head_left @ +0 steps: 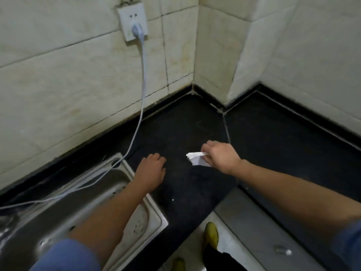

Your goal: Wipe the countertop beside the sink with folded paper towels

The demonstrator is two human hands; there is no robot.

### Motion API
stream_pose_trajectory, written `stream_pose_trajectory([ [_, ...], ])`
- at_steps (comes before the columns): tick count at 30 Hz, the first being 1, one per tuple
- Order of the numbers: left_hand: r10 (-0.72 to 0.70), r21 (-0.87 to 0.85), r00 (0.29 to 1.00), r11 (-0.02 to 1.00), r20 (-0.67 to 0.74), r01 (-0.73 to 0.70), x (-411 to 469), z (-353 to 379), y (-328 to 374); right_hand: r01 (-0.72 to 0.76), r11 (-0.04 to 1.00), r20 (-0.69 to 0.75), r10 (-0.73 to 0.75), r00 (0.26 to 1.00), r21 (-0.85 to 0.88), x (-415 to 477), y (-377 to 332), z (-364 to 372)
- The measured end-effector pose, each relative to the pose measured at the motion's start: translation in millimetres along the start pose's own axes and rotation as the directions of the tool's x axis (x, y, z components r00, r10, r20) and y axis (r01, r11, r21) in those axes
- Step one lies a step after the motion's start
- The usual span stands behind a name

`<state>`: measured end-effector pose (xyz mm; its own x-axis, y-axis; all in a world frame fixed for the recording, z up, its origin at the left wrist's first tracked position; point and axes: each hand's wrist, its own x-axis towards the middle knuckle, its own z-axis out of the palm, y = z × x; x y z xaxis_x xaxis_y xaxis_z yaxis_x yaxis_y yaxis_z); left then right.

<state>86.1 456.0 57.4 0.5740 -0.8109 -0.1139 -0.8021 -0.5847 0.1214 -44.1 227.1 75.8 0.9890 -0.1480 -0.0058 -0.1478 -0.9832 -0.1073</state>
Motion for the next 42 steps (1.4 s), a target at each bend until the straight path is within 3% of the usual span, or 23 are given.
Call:
stream_pose_trajectory([
  [6,0.277,0.07,0.961,0.958,0.01,-0.277,6,-21,57,-0.169,0.974,-0.204,0.137,0.969,-0.15,-110,-4,-22],
  [13,0.603,0.165,0.797,0.783,0.03,-0.599,-1,-40,190,-0.51,0.824,-0.283,0.442,0.851,-0.246,-270,6,-54],
  [20,0.827,0.236,0.559,0.533,0.056,-0.812,-55,-35,358,-0.783,0.56,-0.343,0.704,0.622,-0.27,-461,4,-70],
  [25,0.914,0.201,0.4,0.382,0.06,-0.902,-129,-12,494,-0.892,0.391,-0.386,0.805,0.45,-0.225,-617,-12,-67],
  [35,0.987,0.102,0.086,0.072,0.138,-0.992,-299,35,710,-0.984,0.057,-0.371,0.921,0.116,-0.168,-874,-49,-63],
  [42,0.984,0.087,-0.057,-0.072,0.17,-0.994,-338,67,839,-0.991,-0.126,-0.29,0.951,-0.108,-0.042,-979,-48,-58],
])
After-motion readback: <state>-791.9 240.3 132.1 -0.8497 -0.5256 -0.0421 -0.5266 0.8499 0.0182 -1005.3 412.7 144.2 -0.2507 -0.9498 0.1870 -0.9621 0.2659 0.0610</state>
